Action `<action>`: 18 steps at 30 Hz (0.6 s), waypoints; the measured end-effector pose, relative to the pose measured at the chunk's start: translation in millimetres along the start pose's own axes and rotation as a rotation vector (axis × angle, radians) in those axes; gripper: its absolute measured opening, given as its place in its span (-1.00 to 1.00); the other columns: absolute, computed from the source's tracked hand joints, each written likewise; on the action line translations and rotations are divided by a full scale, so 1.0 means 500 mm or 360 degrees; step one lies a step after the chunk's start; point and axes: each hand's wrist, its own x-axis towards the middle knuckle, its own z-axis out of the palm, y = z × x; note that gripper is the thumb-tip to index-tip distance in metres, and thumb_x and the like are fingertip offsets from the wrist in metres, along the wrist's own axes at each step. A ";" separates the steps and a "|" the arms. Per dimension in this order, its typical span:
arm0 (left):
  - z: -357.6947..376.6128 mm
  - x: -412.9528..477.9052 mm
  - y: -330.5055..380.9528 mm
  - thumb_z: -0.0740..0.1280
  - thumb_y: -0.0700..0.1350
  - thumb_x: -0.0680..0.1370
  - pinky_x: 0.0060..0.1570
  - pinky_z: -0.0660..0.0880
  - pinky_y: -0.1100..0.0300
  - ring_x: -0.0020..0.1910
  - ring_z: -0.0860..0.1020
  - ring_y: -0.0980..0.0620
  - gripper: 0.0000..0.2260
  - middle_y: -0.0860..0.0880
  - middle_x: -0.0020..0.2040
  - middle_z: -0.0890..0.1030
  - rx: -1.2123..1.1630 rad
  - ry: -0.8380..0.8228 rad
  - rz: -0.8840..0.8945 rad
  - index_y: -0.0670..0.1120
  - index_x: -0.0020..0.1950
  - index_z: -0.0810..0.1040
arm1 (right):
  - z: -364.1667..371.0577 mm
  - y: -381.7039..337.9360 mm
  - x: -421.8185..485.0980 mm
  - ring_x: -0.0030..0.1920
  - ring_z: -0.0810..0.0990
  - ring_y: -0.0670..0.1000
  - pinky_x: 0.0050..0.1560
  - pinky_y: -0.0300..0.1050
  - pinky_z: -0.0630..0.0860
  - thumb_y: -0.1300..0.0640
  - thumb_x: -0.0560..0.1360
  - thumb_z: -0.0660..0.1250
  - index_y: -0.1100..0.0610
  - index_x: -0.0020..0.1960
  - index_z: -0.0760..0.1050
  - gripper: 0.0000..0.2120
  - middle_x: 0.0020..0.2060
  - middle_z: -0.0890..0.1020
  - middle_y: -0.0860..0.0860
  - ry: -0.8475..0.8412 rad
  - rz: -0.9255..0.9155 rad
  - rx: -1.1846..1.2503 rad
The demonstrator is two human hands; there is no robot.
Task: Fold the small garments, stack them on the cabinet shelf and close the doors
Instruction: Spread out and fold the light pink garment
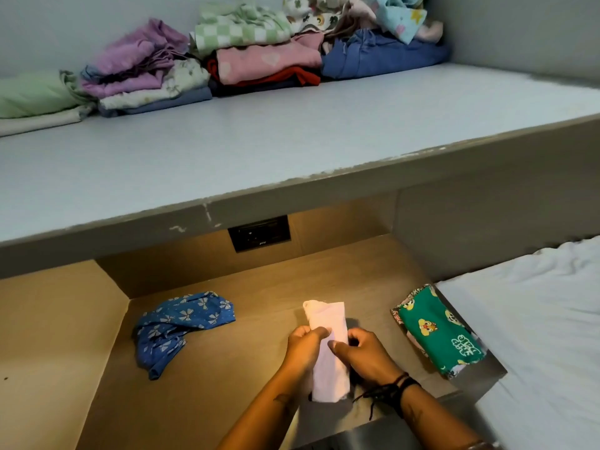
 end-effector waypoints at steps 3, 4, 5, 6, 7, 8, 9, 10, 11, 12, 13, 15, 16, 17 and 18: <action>0.023 -0.041 0.027 0.40 -0.04 0.48 0.10 0.58 -0.19 0.01 0.66 -0.25 -0.71 -0.20 0.03 0.68 -0.0204 -0.0164 0.0141 -0.15 0.13 0.54 | -0.046 -0.024 -0.018 -0.05 0.69 -0.01 -0.11 -0.13 0.65 0.06 0.47 0.42 0.07 0.16 0.47 -0.70 0.03 0.67 0.00 -0.0017 -0.0141 0.0275; 0.037 -0.051 0.035 0.40 -0.09 0.51 0.11 0.58 -0.18 0.01 0.66 -0.24 -0.75 -0.20 0.02 0.69 -0.0286 -0.0228 0.0182 -0.16 0.13 0.55 | -0.066 -0.034 -0.026 -0.07 0.69 -0.02 -0.14 -0.18 0.63 0.08 0.48 0.41 0.07 0.15 0.48 -0.73 0.01 0.68 -0.02 -0.0009 -0.0178 0.0314; 0.055 -0.059 0.042 0.39 -0.13 0.52 0.11 0.58 -0.17 0.02 0.66 -0.24 -0.78 -0.19 0.02 0.70 -0.0372 -0.0300 0.0215 -0.16 0.14 0.56 | -0.089 -0.043 -0.035 -0.07 0.70 -0.03 -0.14 -0.19 0.63 0.10 0.48 0.41 0.08 0.13 0.50 -0.75 -0.01 0.69 -0.02 0.0013 -0.0220 0.0328; 0.074 -0.075 0.053 0.37 -0.16 0.52 0.09 0.59 -0.14 0.02 0.66 -0.23 -0.79 -0.18 0.02 0.71 -0.0449 -0.0369 0.0228 -0.15 0.14 0.56 | -0.111 -0.048 -0.042 -0.08 0.70 -0.03 -0.13 -0.17 0.64 0.12 0.48 0.41 0.09 0.11 0.53 -0.78 -0.02 0.70 -0.02 0.0062 -0.0260 0.0324; 0.096 -0.088 0.061 0.36 -0.18 0.53 0.04 0.61 -0.11 0.01 0.67 -0.21 -0.80 -0.17 0.02 0.71 -0.0508 -0.0430 0.0238 -0.15 0.15 0.56 | -0.137 -0.054 -0.049 -0.09 0.70 -0.02 -0.12 -0.15 0.64 0.12 0.47 0.42 0.09 0.09 0.55 -0.80 -0.04 0.71 -0.02 0.0140 -0.0296 0.0280; 0.121 -0.098 0.068 0.36 -0.19 0.54 -0.02 0.63 -0.07 0.00 0.67 -0.20 -0.80 -0.17 0.03 0.71 -0.0529 -0.0456 0.0245 -0.15 0.16 0.54 | -0.163 -0.058 -0.055 -0.12 0.69 -0.02 -0.16 -0.18 0.63 0.12 0.46 0.42 0.08 0.05 0.56 -0.82 -0.06 0.70 -0.03 0.0239 -0.0330 0.0210; 0.147 -0.104 0.069 0.36 -0.18 0.54 -0.09 0.63 -0.04 0.00 0.66 -0.19 -0.79 -0.17 0.05 0.69 -0.0512 -0.0450 0.0236 -0.15 0.17 0.52 | -0.191 -0.059 -0.060 -0.14 0.68 -0.04 -0.23 -0.25 0.60 0.12 0.46 0.43 0.07 0.02 0.56 -0.85 -0.09 0.69 -0.05 0.0345 -0.0364 0.0119; 0.173 -0.107 0.069 0.37 -0.16 0.54 -0.12 0.62 -0.04 0.01 0.65 -0.19 -0.78 -0.17 0.07 0.68 -0.0470 -0.0442 0.0216 -0.15 0.17 0.49 | -0.219 -0.059 -0.061 -0.14 0.65 -0.07 -0.28 -0.32 0.55 0.12 0.47 0.42 0.06 0.01 0.55 -0.86 -0.10 0.67 -0.06 0.0442 -0.0407 0.0033; 0.198 -0.106 0.069 0.38 -0.14 0.55 -0.10 0.62 -0.06 0.02 0.64 -0.19 -0.77 -0.17 0.08 0.66 -0.0433 -0.0438 0.0200 -0.16 0.16 0.46 | -0.246 -0.058 -0.059 -0.13 0.63 -0.09 -0.30 -0.35 0.50 0.13 0.47 0.41 0.07 0.02 0.54 -0.86 -0.11 0.65 -0.07 0.0518 -0.0446 -0.0048; 0.224 -0.104 0.070 0.37 -0.12 0.56 -0.07 0.62 -0.08 0.03 0.64 -0.19 -0.76 -0.18 0.10 0.65 -0.0396 -0.0444 0.0193 -0.16 0.16 0.44 | -0.275 -0.054 -0.055 -0.12 0.61 -0.09 -0.28 -0.34 0.49 0.14 0.48 0.40 0.08 0.03 0.54 -0.86 -0.10 0.64 -0.05 0.0584 -0.0477 -0.0112; 0.249 -0.100 0.069 0.35 -0.12 0.57 -0.08 0.63 -0.05 0.02 0.64 -0.17 -0.77 -0.18 0.10 0.65 -0.0362 -0.0451 0.0186 -0.16 0.18 0.43 | -0.301 -0.047 -0.050 -0.10 0.61 -0.05 -0.25 -0.30 0.49 0.15 0.49 0.39 0.09 0.04 0.54 -0.87 -0.08 0.64 -0.03 0.0626 -0.0484 -0.0167; 0.295 -0.093 0.062 0.26 -0.14 0.62 -0.23 0.62 0.09 -0.09 0.64 -0.07 -0.82 -0.15 0.05 0.64 -0.0198 -0.0434 0.0164 -0.14 0.20 0.40 | -0.342 -0.019 -0.039 -0.08 0.62 0.04 -0.19 -0.19 0.50 0.17 0.50 0.36 0.11 0.01 0.56 -0.91 -0.07 0.66 0.05 0.0687 -0.0430 -0.0306; 0.311 -0.090 0.054 0.23 -0.17 0.63 -0.29 0.60 0.14 -0.16 0.62 -0.03 -0.85 -0.12 0.00 0.63 -0.0058 -0.0383 0.0152 -0.11 0.18 0.37 | -0.352 0.000 -0.032 -0.09 0.61 0.06 -0.15 -0.14 0.51 0.18 0.51 0.34 0.12 -0.01 0.57 -0.92 -0.06 0.67 0.08 0.0712 -0.0354 -0.0421; 0.327 -0.087 0.045 0.22 -0.19 0.62 -0.30 0.58 0.12 -0.20 0.60 -0.03 -0.86 -0.12 -0.04 0.61 0.0110 -0.0302 0.0156 -0.07 0.16 0.35 | -0.359 0.017 -0.030 -0.10 0.59 0.06 -0.12 -0.12 0.51 0.17 0.51 0.31 0.12 -0.03 0.56 -0.92 -0.04 0.66 0.10 0.0737 -0.0254 -0.0570; 0.341 -0.082 0.035 0.24 -0.21 0.59 -0.26 0.60 0.08 -0.17 0.62 -0.06 -0.83 -0.11 -0.02 0.60 0.0285 -0.0191 0.0222 -0.05 0.15 0.34 | -0.364 0.036 -0.029 -0.10 0.58 0.05 -0.09 -0.10 0.51 0.14 0.52 0.28 0.12 -0.02 0.56 -0.90 -0.02 0.65 0.11 0.0773 -0.0176 -0.0719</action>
